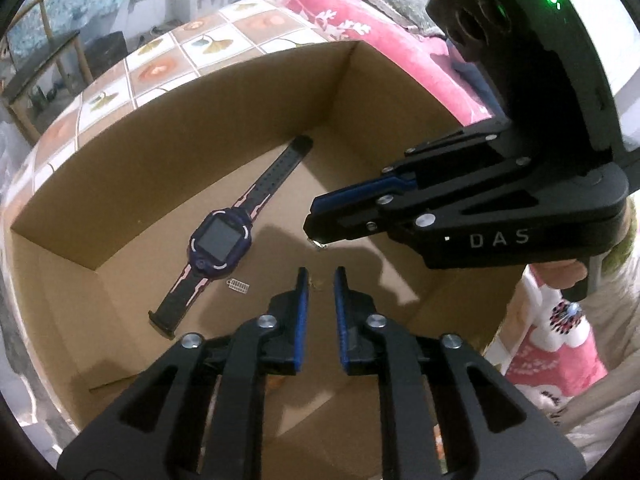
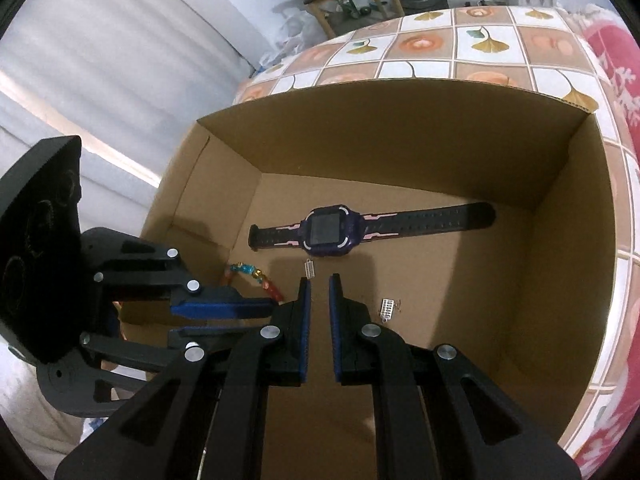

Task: Organize jewelry
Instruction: 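Lower the ring into the box and open the left gripper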

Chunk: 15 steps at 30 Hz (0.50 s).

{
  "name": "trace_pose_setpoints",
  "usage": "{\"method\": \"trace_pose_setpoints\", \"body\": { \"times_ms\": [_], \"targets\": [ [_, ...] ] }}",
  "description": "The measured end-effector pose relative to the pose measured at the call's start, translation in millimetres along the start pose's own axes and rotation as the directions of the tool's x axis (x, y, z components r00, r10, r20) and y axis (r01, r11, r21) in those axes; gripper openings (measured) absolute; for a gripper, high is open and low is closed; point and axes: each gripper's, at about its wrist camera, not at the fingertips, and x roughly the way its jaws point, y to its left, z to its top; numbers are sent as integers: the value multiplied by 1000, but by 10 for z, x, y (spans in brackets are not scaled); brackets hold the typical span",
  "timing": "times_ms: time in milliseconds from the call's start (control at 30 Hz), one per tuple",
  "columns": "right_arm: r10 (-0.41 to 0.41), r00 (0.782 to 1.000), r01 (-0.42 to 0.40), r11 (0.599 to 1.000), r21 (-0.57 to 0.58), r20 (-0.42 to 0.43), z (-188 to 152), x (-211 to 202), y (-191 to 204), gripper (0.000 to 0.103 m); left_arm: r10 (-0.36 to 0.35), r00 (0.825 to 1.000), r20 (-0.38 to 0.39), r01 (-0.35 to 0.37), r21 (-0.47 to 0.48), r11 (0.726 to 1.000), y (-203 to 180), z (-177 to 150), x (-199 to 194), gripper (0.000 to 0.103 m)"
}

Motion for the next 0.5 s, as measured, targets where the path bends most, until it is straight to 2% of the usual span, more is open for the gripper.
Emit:
{"method": "trace_pose_setpoints", "body": {
  "times_ms": [100, 233, 267, 333, 500],
  "targets": [
    [12, 1000, -13, 1000, 15, 13, 13, -2, -39, 10, -22, 1000, 14, 23, -11, 1000, 3, 19, -33, 17],
    [18, 999, -19, 1000, 22, 41, 24, -79, -46, 11, -14, 999, 45, 15, -6, 1000, -22, 12, -128, 17],
    [18, 998, -20, 1000, 24, 52, 20, -114, -43, 12, -12, 999, 52, 12, -7, 1000, -30, 10, -153, 17],
    [24, 997, -26, 999, 24, 79, -1, -219, -34, 23, -19, 997, 75, 20, -9, 1000, -39, -18, -240, 18],
    [21, 988, -24, 1000, 18, 155, -113, -543, 20, 25, 21, 989, 146, -21, 0, 1000, -119, -164, -494, 25]
  ]
}}
